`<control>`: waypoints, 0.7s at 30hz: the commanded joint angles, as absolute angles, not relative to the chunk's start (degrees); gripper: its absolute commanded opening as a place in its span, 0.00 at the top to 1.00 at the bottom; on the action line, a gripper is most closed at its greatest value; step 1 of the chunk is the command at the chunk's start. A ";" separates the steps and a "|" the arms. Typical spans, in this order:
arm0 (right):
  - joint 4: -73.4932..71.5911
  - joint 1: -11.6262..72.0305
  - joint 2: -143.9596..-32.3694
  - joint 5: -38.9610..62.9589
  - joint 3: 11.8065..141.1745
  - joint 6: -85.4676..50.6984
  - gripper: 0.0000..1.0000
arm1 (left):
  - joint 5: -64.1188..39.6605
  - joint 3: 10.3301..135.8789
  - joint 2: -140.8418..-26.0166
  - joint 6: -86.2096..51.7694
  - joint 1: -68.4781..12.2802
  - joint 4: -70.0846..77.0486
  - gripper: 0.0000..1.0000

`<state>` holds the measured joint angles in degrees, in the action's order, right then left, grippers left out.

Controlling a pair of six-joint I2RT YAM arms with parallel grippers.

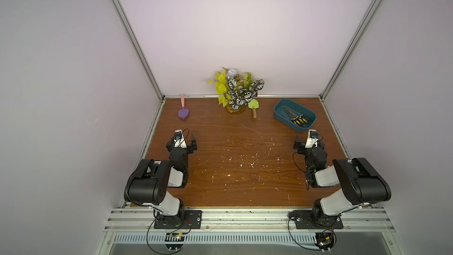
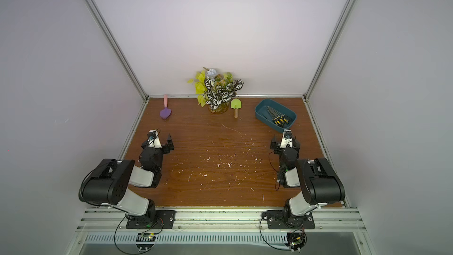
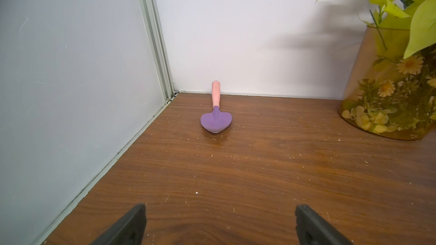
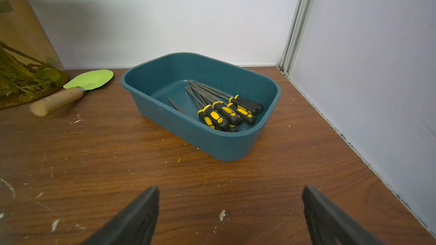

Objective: Take the file tool out of the storage box
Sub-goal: Move the storage box to the center of the board.

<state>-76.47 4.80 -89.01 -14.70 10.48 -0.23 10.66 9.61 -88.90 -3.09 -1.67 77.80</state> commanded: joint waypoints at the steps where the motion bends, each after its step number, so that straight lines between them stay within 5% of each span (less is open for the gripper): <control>1: -78.02 5.02 -88.59 -14.38 11.43 -0.22 0.00 | 10.02 10.80 -89.41 -1.33 -2.10 78.32 0.00; 17: -78.36 4.83 -87.26 -15.43 10.96 -0.76 0.01 | 9.68 10.92 -88.02 -2.02 -1.50 77.13 0.00; 21: -55.61 4.76 -75.27 -22.79 17.35 -4.37 0.05 | 18.37 12.67 -77.84 0.29 -5.79 66.63 0.00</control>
